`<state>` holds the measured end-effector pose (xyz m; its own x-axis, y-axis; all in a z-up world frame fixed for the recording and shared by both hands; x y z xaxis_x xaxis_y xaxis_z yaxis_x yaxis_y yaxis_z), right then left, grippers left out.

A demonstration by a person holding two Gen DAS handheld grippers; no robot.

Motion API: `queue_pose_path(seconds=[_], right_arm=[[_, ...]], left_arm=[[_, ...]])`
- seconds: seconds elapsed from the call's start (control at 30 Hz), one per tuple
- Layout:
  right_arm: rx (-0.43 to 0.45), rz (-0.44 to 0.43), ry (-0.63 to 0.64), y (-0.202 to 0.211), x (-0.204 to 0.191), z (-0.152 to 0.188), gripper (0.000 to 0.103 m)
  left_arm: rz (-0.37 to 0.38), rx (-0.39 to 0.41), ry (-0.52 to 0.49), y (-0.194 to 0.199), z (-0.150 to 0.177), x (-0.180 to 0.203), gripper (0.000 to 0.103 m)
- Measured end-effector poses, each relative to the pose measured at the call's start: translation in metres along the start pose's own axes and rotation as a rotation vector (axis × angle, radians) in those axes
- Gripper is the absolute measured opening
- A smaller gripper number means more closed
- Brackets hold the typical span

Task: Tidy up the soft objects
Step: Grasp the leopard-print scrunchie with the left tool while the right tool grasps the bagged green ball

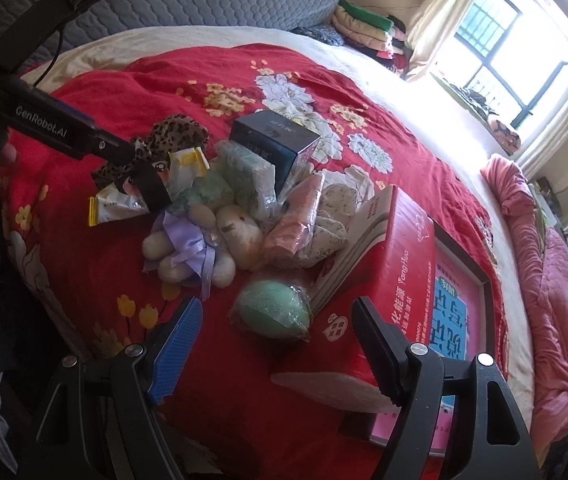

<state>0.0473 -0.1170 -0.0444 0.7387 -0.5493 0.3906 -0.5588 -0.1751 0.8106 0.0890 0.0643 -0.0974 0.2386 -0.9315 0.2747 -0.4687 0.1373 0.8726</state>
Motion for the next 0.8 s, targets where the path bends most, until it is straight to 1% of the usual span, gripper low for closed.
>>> queue_pose_path(seconds=[0.23,0.37,0.43,0.47,0.5,0.57,0.63,0.7,0.77,0.8], right_arm=[[-0.078,0.08,0.183,-0.025,-0.014,-0.003,0.078],[-0.136,0.075,0.257,-0.046,-0.02,-0.005,0.078],[-0.161,0.088,0.29,-0.056,-0.022,-0.006,0.077],[-0.168,0.087,0.3,-0.06,-0.022,-0.006,0.077],[-0.175,0.09,0.306,-0.064,-0.022,-0.007,0.076],[-0.194,0.09,0.3,-0.071,-0.02,-0.007,0.072],[-0.204,0.076,0.288,-0.077,-0.02,-0.007,0.065],[-0.203,0.069,0.288,-0.082,-0.019,-0.008,0.063],[-0.199,0.066,0.269,-0.085,-0.017,-0.008,0.06],[-0.192,0.065,0.254,-0.085,-0.015,-0.009,0.055]], left_arm=[[0.035,-0.004,0.025,-0.006,-0.004,-0.004,0.085],[0.057,-0.006,0.041,-0.01,-0.008,-0.008,0.083],[0.063,-0.007,0.053,-0.013,-0.009,-0.011,0.081],[0.062,-0.008,0.062,-0.015,-0.01,-0.014,0.081],[0.045,-0.007,0.066,-0.017,-0.011,-0.015,0.08],[0.035,-0.007,0.065,-0.02,-0.012,-0.017,0.078],[0.072,-0.025,0.087,-0.025,-0.013,-0.017,0.075],[0.089,-0.031,0.093,-0.029,-0.015,-0.016,0.072],[0.102,-0.038,0.09,-0.032,-0.015,-0.013,0.068],[0.116,-0.041,0.091,-0.034,-0.016,-0.012,0.063]])
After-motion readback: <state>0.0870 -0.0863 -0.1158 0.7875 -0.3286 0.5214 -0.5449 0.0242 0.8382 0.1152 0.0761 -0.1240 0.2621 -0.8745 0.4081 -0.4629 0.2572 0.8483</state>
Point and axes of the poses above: each gripper's, at about its wrist camera, not at the fingertips, and y roughly against the way its jaws point, x to its right, z to its underside, the point moved 4 cm from there along -y, roughly the way its jaws point, and after that the axes turned 7 degrees about y, right-handed, at the moved point
